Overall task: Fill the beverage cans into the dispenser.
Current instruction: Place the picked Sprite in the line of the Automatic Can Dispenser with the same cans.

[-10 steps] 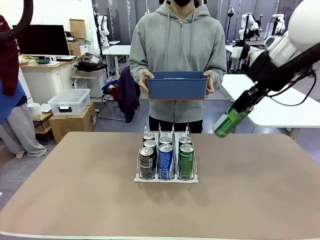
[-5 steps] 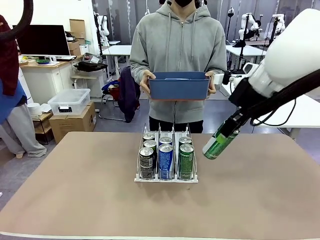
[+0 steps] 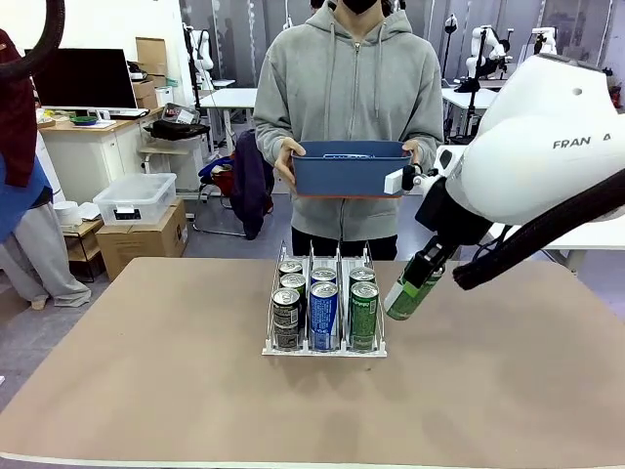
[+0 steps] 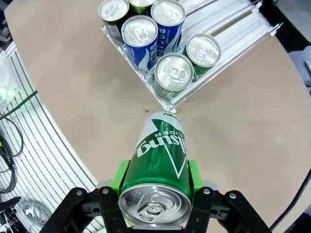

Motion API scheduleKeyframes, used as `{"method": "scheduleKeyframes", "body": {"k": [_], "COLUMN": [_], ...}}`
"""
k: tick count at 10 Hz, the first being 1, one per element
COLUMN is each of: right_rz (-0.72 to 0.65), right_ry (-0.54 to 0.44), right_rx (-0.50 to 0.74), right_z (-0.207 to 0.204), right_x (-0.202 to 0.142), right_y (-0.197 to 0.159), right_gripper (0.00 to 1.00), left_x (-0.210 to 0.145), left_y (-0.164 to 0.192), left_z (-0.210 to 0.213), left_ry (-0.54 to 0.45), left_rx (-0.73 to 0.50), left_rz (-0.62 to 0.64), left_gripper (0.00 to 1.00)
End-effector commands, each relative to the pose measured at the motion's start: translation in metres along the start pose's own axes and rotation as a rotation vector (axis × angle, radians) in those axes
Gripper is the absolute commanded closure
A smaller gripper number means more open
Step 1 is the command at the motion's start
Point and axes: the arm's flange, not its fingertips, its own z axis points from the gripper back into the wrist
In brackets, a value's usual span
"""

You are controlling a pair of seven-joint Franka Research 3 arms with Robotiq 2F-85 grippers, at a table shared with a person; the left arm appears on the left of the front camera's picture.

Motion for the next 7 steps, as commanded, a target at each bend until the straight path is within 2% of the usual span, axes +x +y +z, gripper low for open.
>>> {"method": "scheduleKeyframes", "body": {"k": [1, 4, 7], "right_rz": [-0.014, -0.017, 0.014], "right_ry": [0.008, 0.003, 0.031], "right_rx": [0.000, -0.020, -0.022], "right_z": [-0.002, 0.001, -0.019], "right_x": [-0.003, 0.008, 0.021], "right_y": [0.003, -0.001, 0.013], "right_gripper": [0.42, 0.42, 0.42], "left_x": [-0.003, -0.003, -0.003], "left_y": [0.000, 0.000, 0.000], "left_z": [0.001, 0.001, 0.001], "left_ry": [-0.003, -0.003, -0.003], "left_rx": [0.006, 0.006, 0.006], "left_rz": [0.000, 0.000, 0.000], "left_gripper": [0.00, 0.00, 0.00]}}
